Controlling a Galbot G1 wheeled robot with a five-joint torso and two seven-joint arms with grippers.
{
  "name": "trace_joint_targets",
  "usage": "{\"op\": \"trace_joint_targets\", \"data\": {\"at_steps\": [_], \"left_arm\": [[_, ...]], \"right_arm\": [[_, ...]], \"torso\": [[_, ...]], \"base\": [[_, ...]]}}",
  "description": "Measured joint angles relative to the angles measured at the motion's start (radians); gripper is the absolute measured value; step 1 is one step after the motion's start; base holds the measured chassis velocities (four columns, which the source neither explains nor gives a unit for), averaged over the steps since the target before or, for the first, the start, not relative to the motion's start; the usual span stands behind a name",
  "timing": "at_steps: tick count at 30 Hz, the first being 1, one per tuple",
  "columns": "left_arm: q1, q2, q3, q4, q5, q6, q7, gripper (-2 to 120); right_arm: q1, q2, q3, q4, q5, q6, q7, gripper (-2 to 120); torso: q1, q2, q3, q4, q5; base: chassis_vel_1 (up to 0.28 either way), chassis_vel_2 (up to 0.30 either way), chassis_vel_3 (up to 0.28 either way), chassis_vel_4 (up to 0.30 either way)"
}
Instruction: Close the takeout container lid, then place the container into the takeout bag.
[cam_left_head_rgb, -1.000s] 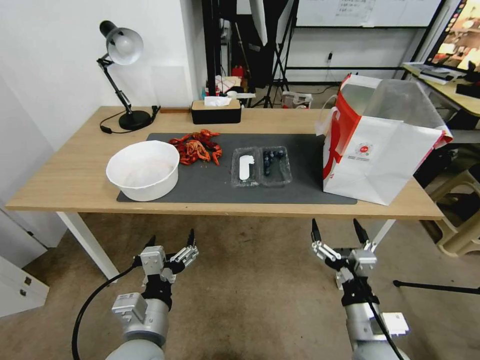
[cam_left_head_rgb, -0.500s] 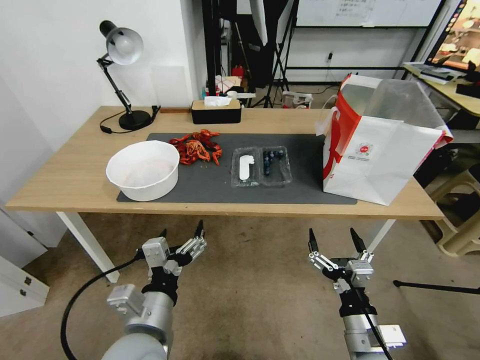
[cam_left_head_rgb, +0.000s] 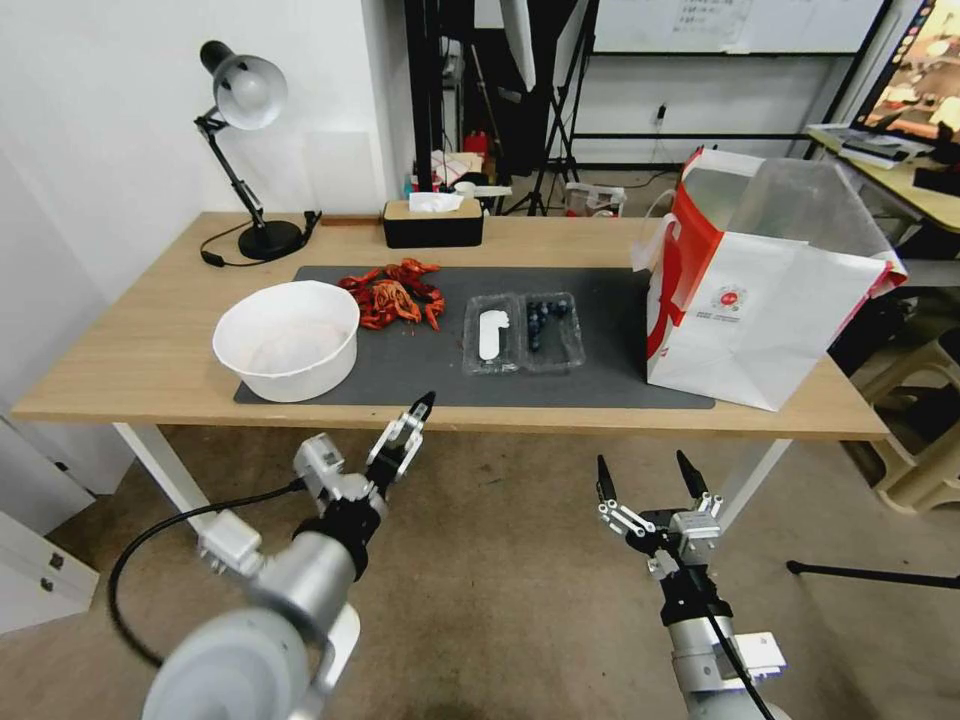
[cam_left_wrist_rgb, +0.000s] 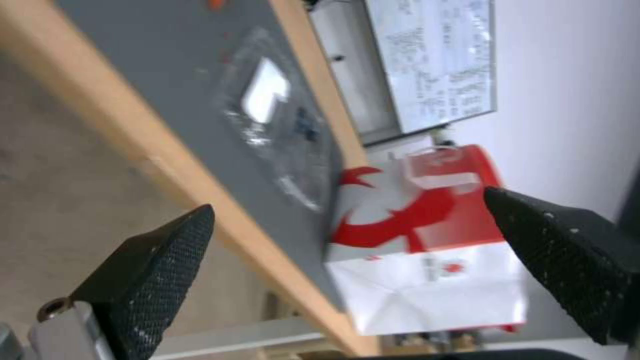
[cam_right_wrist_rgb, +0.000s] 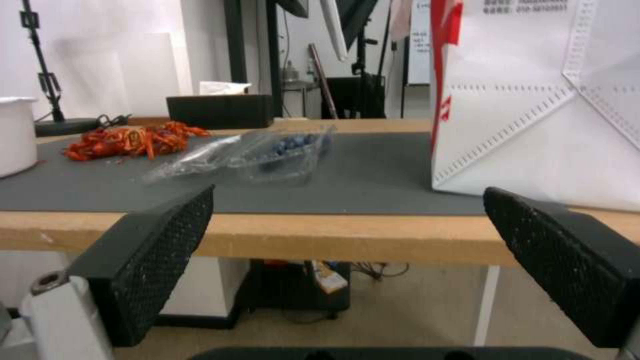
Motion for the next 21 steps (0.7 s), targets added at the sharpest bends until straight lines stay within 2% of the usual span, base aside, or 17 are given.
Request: {"op": "trace_joint_targets", "data": {"at_steps": [2, 9, 16, 19, 21], "left_arm": [[-0.040, 0.001, 0.005, 0.005, -0.062, -0.002, -0.016, 100], [-0.141, 0.016, 0.025, 0.042, -0.148, 0.011, -0.014, 100], [-0.211, 0.020, 0.072, 0.087, -0.165, -0.031, -0.017, 100], [-0.263, 0.011, 0.128, 0.155, -0.145, -0.073, -0.009, 100], [-0.279, 0.007, 0.144, 0.173, -0.136, -0.084, -0.006, 100]], "right_arm": [[-0.006, 0.005, 0.004, 0.001, -0.003, -0.001, 0.002, 100], [-0.027, 0.022, 0.012, 0.013, -0.014, -0.010, 0.010, 100], [-0.040, 0.040, 0.018, 0.016, -0.046, -0.008, 0.011, 100], [-0.047, 0.060, 0.019, 0.017, -0.068, -0.004, 0.011, 100], [-0.048, 0.064, 0.019, 0.017, -0.072, -0.003, 0.011, 100]], "torso": [[0.000, 0.000, 0.000, 0.0000, 0.0000], [0.000, 0.000, 0.000, 0.0000, 0.0000], [0.000, 0.000, 0.000, 0.0001, -0.0001], [0.000, 0.000, 0.000, 0.0000, 0.0000], [0.000, 0.000, 0.000, 0.0000, 0.0000]], "base": [[0.000, 0.000, 0.000, 0.000], [0.000, 0.000, 0.000, 0.000], [0.000, 0.000, 0.000, 0.000], [0.000, 0.000, 0.000, 0.000], [0.000, 0.000, 0.000, 0.000]]}}
